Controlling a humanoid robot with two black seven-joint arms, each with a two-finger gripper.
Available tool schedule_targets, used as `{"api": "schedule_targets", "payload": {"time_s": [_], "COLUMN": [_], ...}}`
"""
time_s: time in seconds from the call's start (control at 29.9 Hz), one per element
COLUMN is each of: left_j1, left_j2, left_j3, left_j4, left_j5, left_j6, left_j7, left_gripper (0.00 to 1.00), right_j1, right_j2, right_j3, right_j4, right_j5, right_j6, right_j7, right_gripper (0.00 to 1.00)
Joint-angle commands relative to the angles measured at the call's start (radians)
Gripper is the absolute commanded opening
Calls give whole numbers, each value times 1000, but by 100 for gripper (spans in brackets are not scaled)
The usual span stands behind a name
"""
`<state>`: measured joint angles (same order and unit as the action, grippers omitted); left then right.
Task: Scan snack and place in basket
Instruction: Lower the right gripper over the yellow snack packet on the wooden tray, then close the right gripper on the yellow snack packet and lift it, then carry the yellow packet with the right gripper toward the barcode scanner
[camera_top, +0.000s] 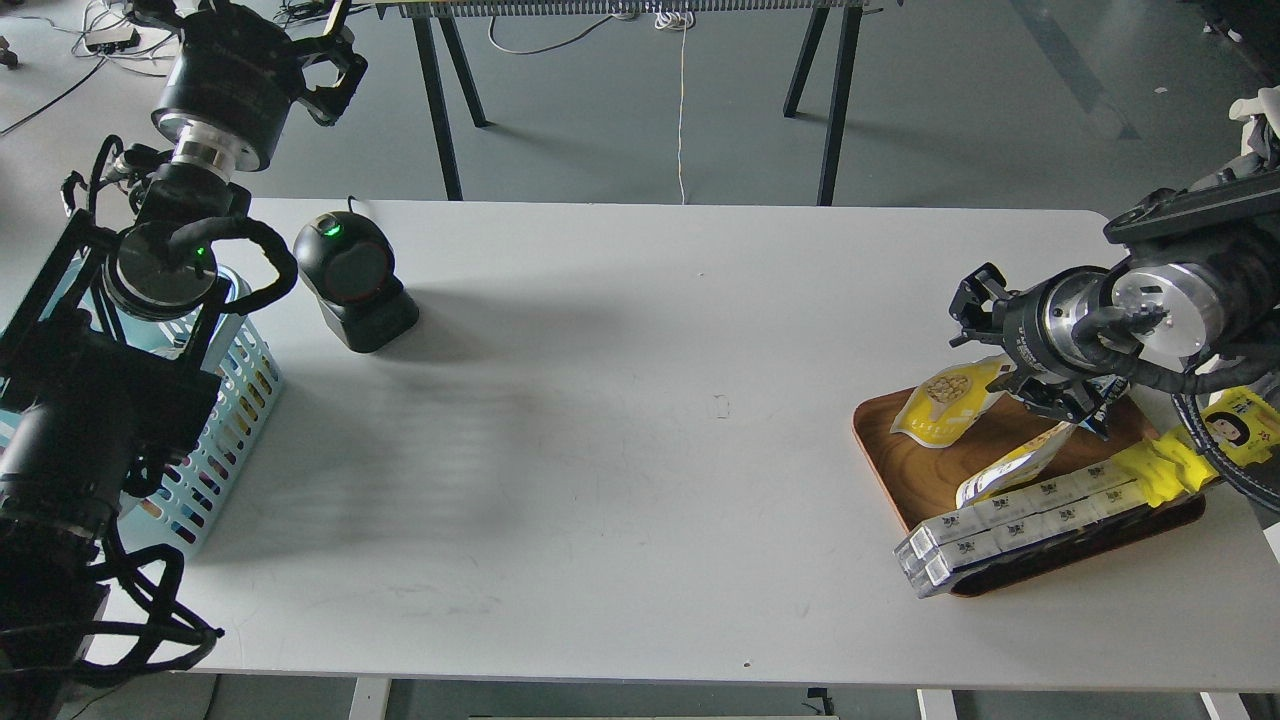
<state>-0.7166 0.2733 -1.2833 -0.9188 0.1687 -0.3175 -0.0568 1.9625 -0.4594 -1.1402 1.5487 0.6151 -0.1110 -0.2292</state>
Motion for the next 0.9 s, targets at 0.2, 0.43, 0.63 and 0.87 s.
{"api": "schedule_targets", "payload": {"time_s": [0.2, 0.43, 0.63, 0.87], "left_j1": [0, 2, 2, 2], "left_j2": [1, 12, 15, 15], "left_j3": [-1, -1, -1, -1], "left_j4": [1, 0, 1, 0], "left_j5": [0, 0, 0, 0], "left_j6": [0, 0, 0, 0], "left_j7": [0, 0, 0, 0], "left_gripper": [100, 100, 100, 100], "right_j1": [6, 38, 159, 320], "right_j2": [-13, -33, -82, -55], "right_j3": [22, 23, 27, 59], "right_j4": [5, 14, 53, 68], "right_j5": [-25, -25, -15, 179], "right_j6": [-29, -33, -33, -65], "right_j7": [-1, -1, -6, -47], "right_gripper": [0, 0, 0, 0]}}
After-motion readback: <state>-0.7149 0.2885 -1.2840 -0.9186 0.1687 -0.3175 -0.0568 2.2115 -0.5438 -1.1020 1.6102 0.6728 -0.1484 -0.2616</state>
